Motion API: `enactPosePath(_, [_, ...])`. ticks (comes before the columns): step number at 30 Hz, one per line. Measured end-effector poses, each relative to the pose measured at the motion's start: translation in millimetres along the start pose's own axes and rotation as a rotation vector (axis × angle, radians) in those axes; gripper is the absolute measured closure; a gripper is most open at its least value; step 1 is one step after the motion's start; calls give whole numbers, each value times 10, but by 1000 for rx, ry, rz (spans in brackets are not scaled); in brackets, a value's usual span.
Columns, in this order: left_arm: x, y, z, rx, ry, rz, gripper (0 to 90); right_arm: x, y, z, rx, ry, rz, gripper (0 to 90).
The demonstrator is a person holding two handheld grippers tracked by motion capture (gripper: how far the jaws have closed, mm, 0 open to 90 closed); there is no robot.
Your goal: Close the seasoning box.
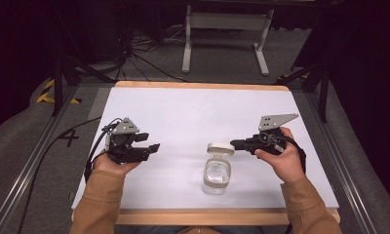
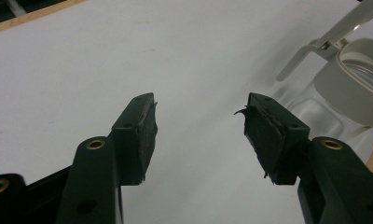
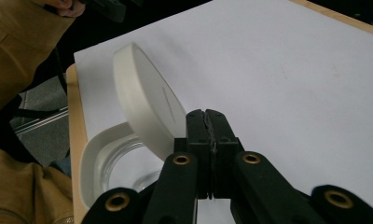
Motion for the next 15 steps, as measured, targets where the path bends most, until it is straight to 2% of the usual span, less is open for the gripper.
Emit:
enactPosePath(7, [-12, -34, -31, -2, 11, -7, 436, 158, 20, -32, 58, -42, 25, 899])
enactPosePath(10, [-21, -40, -42, 0, 15, -4, 437, 221, 36, -55, 90, -83, 29, 899])
enactPosePath(15, [-20, -42, -40, -2, 16, -4, 436, 250, 31, -62, 96, -85, 40, 897])
Point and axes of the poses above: each handheld gripper's, and its own axes: z roughly backward along the jaws, y roughly out of its underside, x roughly to its left, the point moved 4 cm from there along -z, roughly forward along the jaws, and after that the axes turned 4 degrees about -x, right-handed, at the moved point
